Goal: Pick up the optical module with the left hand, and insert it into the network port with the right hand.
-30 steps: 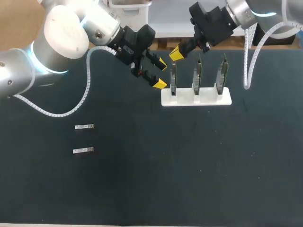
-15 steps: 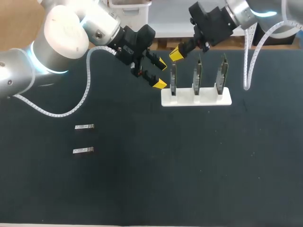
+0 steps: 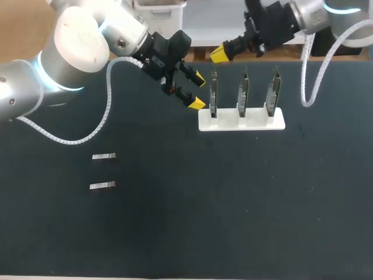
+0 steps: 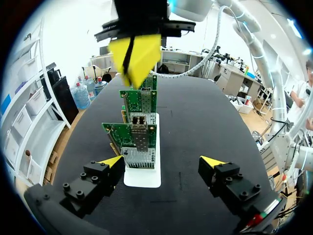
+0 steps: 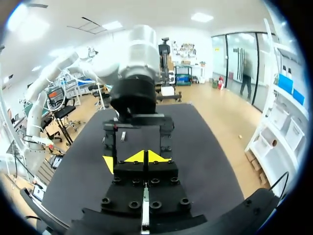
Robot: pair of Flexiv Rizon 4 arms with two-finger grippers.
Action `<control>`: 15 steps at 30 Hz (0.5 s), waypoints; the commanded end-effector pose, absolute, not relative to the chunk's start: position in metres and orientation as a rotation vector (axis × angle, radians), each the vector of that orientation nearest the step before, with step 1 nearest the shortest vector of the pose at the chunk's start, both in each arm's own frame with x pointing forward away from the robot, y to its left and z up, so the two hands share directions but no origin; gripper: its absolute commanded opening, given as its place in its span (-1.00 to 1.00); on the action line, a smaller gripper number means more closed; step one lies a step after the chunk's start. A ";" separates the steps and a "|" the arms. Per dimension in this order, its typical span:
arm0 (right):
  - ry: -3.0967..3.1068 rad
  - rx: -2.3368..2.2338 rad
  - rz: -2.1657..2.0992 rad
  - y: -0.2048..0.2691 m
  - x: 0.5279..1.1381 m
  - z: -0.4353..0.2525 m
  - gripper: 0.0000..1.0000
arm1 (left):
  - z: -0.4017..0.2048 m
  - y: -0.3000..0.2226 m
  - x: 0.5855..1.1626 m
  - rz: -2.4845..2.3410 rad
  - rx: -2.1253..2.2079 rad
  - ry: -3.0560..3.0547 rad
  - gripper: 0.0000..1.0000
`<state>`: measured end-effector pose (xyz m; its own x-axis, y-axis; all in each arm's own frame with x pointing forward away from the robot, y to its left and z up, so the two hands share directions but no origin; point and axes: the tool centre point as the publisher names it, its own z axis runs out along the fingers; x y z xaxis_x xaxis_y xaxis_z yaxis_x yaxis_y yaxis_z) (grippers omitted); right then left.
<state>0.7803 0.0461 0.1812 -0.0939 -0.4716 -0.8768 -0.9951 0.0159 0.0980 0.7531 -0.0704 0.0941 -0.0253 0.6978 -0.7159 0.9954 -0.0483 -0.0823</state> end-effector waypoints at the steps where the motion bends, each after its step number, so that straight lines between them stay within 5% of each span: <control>1: 1.611 -1.495 0.992 0.024 0.763 0.194 -1.00 | 0.094 -0.070 0.754 -0.843 1.793 1.768 1.00; 15: 1.587 -1.533 1.054 -0.038 0.758 0.200 -1.00 | 0.094 -0.070 0.754 -0.843 1.793 1.768 1.00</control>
